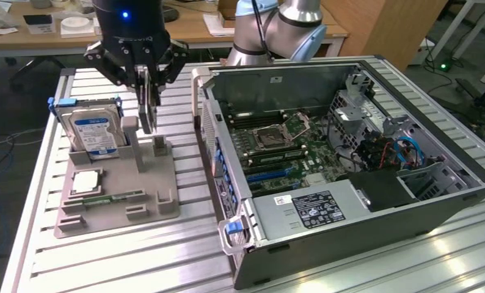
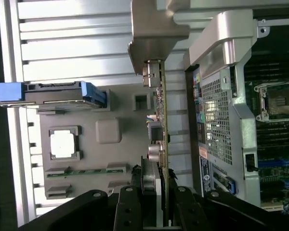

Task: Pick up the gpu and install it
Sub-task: 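Pick up the gpu and move the gpu toward the slot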

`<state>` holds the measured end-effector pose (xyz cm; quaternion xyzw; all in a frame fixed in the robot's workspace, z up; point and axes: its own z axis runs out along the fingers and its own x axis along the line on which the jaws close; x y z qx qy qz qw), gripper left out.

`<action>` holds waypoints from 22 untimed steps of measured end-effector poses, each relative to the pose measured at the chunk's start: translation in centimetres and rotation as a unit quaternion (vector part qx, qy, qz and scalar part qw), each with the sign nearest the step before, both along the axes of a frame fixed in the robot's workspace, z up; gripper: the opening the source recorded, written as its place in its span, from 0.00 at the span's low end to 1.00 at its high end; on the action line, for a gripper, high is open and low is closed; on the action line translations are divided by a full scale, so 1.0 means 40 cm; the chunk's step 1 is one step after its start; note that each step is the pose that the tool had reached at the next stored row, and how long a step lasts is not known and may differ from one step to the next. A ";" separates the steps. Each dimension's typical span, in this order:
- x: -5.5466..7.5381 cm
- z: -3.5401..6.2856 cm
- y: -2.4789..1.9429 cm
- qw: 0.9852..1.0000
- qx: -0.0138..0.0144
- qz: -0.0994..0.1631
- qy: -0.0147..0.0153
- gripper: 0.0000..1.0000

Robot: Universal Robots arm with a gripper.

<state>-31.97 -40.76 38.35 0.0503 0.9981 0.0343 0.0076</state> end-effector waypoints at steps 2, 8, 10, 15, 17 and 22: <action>0.002 0.000 0.000 1.000 0.000 0.000 0.017 0.29; 0.003 0.039 0.000 1.000 0.000 0.000 0.029 0.29; 0.003 0.040 0.000 1.000 0.000 0.000 0.029 0.29; 0.020 0.040 0.000 1.000 0.000 0.000 0.028 0.29; 0.029 0.041 0.000 1.000 0.000 0.000 0.028 0.29; 0.060 0.040 0.000 1.000 -0.001 0.000 0.028 0.29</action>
